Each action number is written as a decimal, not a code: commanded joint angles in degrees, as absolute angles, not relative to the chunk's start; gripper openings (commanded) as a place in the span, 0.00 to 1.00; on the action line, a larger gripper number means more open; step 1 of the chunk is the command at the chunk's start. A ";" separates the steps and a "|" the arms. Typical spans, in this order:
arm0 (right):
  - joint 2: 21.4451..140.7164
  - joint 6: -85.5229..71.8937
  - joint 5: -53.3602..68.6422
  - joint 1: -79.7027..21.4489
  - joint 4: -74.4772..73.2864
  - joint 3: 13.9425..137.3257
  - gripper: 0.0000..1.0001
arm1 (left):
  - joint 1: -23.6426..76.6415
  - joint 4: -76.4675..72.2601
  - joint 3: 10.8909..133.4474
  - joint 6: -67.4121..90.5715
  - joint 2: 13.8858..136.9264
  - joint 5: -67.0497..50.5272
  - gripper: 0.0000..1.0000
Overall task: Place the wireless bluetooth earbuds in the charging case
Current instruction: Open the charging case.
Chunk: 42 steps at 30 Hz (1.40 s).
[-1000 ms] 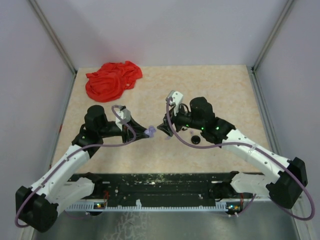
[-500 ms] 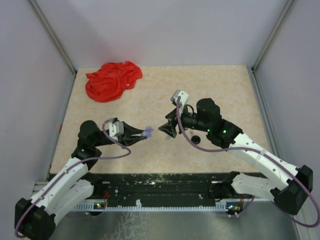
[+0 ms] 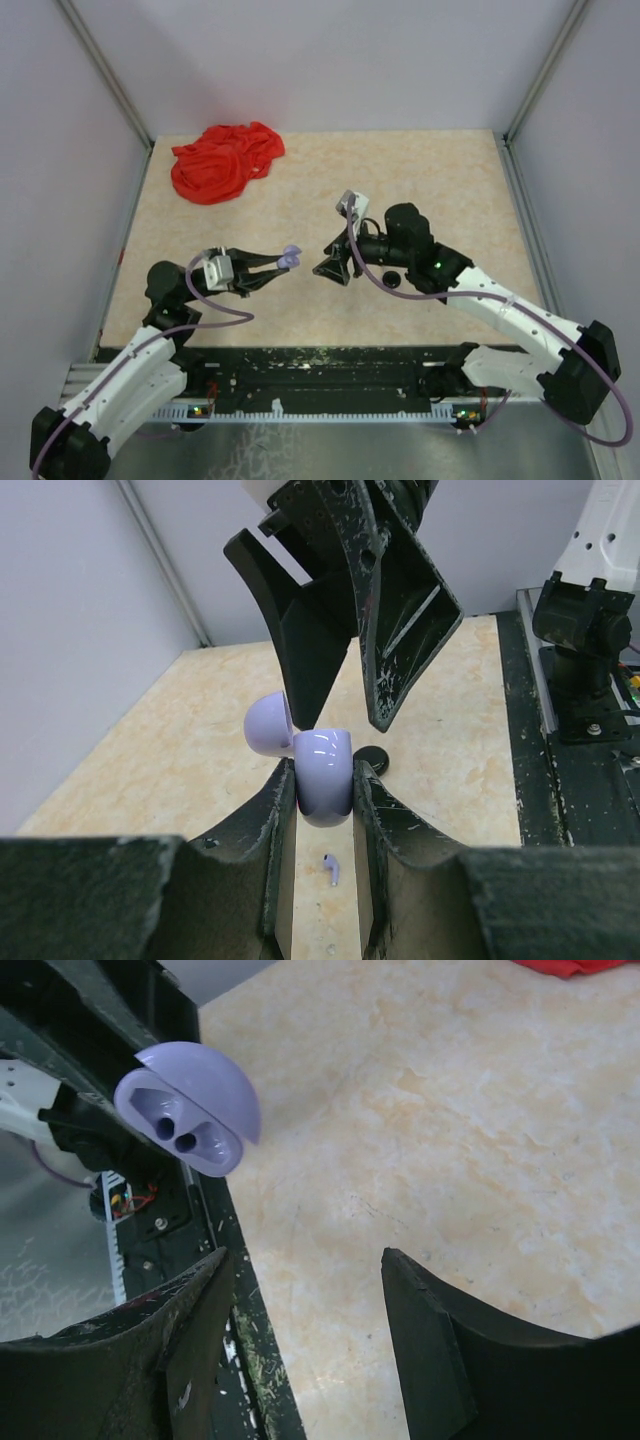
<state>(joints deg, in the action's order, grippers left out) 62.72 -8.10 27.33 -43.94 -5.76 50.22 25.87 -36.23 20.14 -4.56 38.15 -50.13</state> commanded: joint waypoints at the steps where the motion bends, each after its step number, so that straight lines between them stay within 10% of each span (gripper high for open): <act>1: 58.16 -5.90 33.70 -43.68 5.00 49.74 0.61 | 25.87 -43.59 19.30 0.10 39.58 -53.41 0.01; 25: 67.33 -1.49 48.21 -43.68 14.82 51.84 0.48 | 25.85 -55.24 19.08 10.55 44.67 -62.19 0.01; 42: 67.02 5.80 46.98 -43.69 2.45 56.81 0.04 | 25.84 -39.83 22.99 2.98 44.35 -59.65 0.12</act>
